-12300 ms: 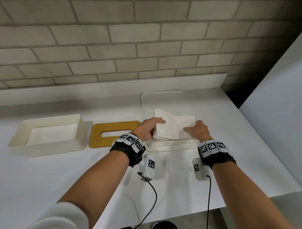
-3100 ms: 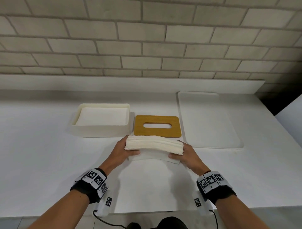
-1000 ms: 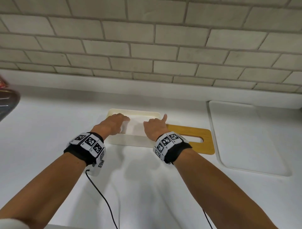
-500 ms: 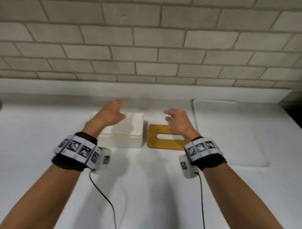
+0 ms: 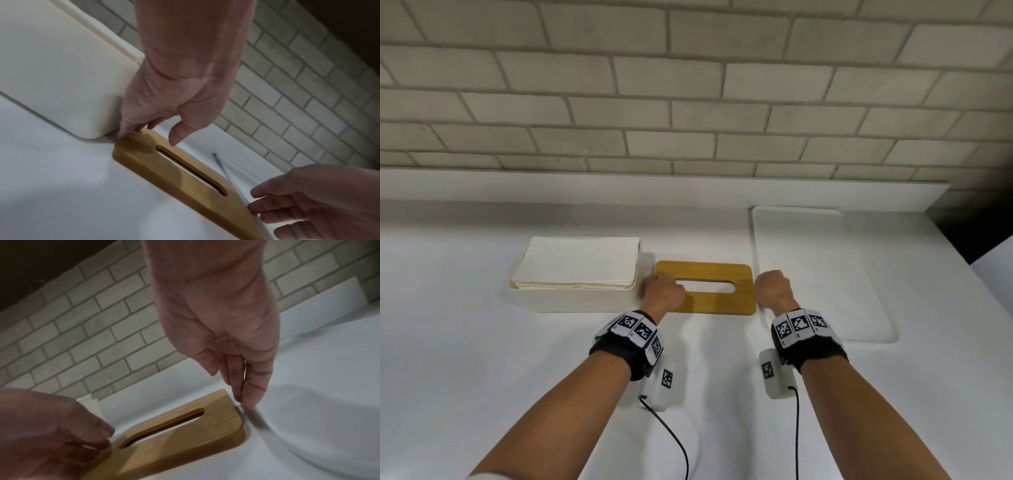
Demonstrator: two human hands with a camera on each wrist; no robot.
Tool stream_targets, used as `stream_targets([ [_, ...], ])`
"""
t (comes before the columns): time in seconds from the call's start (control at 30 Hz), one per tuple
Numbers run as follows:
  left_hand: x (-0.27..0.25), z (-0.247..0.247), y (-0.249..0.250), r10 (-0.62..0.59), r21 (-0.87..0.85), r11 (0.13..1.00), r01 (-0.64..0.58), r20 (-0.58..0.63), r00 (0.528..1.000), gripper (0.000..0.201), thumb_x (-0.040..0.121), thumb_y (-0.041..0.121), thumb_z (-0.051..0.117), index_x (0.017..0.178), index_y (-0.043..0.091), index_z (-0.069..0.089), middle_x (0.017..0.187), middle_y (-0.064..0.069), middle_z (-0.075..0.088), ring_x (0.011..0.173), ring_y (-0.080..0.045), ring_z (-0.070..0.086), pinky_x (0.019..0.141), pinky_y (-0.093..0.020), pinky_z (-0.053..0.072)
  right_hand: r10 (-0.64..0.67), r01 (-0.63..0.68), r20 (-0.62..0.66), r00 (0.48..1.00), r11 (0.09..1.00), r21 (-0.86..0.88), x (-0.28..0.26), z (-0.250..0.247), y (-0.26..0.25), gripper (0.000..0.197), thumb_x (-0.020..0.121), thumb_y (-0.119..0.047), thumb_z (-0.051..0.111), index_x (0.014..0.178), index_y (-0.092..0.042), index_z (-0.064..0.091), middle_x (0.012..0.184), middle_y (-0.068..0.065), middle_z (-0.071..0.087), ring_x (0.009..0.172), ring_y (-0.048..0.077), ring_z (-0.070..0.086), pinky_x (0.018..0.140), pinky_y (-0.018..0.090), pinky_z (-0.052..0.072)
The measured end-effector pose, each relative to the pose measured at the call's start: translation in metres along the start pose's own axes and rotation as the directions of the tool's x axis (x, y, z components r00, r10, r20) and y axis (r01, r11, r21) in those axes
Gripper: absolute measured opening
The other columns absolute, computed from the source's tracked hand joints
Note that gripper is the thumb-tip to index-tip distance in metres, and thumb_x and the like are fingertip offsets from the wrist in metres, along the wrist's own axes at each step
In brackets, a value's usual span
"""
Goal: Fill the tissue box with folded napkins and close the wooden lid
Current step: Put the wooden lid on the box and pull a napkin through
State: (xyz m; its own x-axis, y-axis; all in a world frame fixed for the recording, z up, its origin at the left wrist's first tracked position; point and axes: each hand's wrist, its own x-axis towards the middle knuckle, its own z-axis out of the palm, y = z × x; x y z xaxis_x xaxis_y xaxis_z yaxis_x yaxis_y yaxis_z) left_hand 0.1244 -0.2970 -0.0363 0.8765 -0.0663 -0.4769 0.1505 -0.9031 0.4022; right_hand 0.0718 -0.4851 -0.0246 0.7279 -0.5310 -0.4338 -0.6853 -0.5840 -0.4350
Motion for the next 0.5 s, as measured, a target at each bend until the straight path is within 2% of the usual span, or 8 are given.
stream_targets([
  [0.03,0.003,0.000,-0.001,-0.023,-0.007,1.000,0.023,-0.008,1.000,0.041,0.092,0.015,0.042,0.127,-0.004,0.050,0.125,-0.019,0.059,0.115,-0.033,0.057,0.097,-0.037,0.048,0.001,-0.001,0.000,1.000,1.000,0.020,-0.004,-0.002,-0.003,0.021,0.091,-0.003,0.039,0.082,-0.001,0.058,0.114,0.018,0.066,0.082,0.025,0.060,0.072,0.028,0.044],
  [0.07,0.011,0.004,-0.003,-0.052,-0.047,0.998,0.050,-0.032,0.998,0.042,0.091,0.014,0.043,0.127,-0.006,0.050,0.127,-0.020,0.058,0.115,-0.034,0.057,0.097,-0.038,0.049,-0.004,0.005,-0.005,1.000,0.999,0.046,-0.007,-0.001,-0.006,0.021,0.091,-0.003,0.039,0.090,0.000,0.060,0.115,0.018,0.065,0.092,0.029,0.063,0.073,0.030,0.046],
  [0.13,0.017,0.005,-0.007,-0.070,-0.075,0.995,0.067,-0.046,0.996,0.038,0.092,0.012,0.042,0.125,-0.006,0.053,0.127,-0.021,0.058,0.114,-0.034,0.058,0.094,-0.037,0.049,-0.020,0.020,-0.008,1.000,0.999,0.029,-0.010,0.002,-0.007,0.022,0.093,-0.004,0.039,0.101,0.001,0.059,0.115,0.017,0.064,0.106,0.033,0.062,0.083,0.035,0.049],
  [0.23,0.013,0.006,-0.005,-0.067,-0.112,0.992,0.058,-0.073,0.995,0.034,0.093,0.010,0.041,0.120,-0.004,0.057,0.124,-0.020,0.059,0.111,-0.033,0.060,0.090,-0.036,0.049,-0.024,0.024,-0.008,1.000,1.000,0.008,-0.015,0.006,-0.009,0.024,0.092,-0.005,0.040,0.106,0.001,0.059,0.117,0.018,0.064,0.110,0.033,0.061,0.092,0.037,0.051],
  [0.33,0.007,0.006,-0.002,-0.066,-0.140,0.989,0.050,-0.107,0.992,0.029,0.093,0.011,0.042,0.113,-0.001,0.060,0.121,-0.019,0.061,0.108,-0.032,0.061,0.089,-0.035,0.049,0.073,-0.067,-0.068,0.995,0.993,0.093,-0.021,0.005,-0.011,0.022,0.094,-0.003,0.043,0.105,0.000,0.062,0.117,0.018,0.065,0.108,0.032,0.063,0.087,0.033,0.050],
  [0.4,0.001,0.004,0.003,-0.069,-0.137,0.989,0.046,-0.168,0.983,0.026,0.093,0.012,0.046,0.112,0.000,0.059,0.123,-0.019,0.060,0.112,-0.033,0.058,0.094,-0.036,0.048,0.111,-0.095,-0.108,0.988,0.986,0.139,-0.022,0.001,-0.009,0.022,0.094,-0.003,0.044,0.105,0.001,0.063,0.118,0.019,0.065,0.109,0.034,0.062,0.085,0.033,0.049],
  [0.5,-0.008,-0.001,0.012,0.000,-0.123,0.992,-0.038,-0.296,0.955,0.031,0.088,0.010,0.054,0.117,-0.001,0.053,0.129,-0.019,0.053,0.119,-0.034,0.051,0.101,-0.040,0.044,0.087,-0.058,-0.141,0.986,0.978,0.200,-0.019,-0.010,-0.004,0.024,0.094,-0.008,0.048,0.107,0.004,0.064,0.117,0.021,0.065,0.107,0.037,0.062,0.082,0.035,0.049],
])
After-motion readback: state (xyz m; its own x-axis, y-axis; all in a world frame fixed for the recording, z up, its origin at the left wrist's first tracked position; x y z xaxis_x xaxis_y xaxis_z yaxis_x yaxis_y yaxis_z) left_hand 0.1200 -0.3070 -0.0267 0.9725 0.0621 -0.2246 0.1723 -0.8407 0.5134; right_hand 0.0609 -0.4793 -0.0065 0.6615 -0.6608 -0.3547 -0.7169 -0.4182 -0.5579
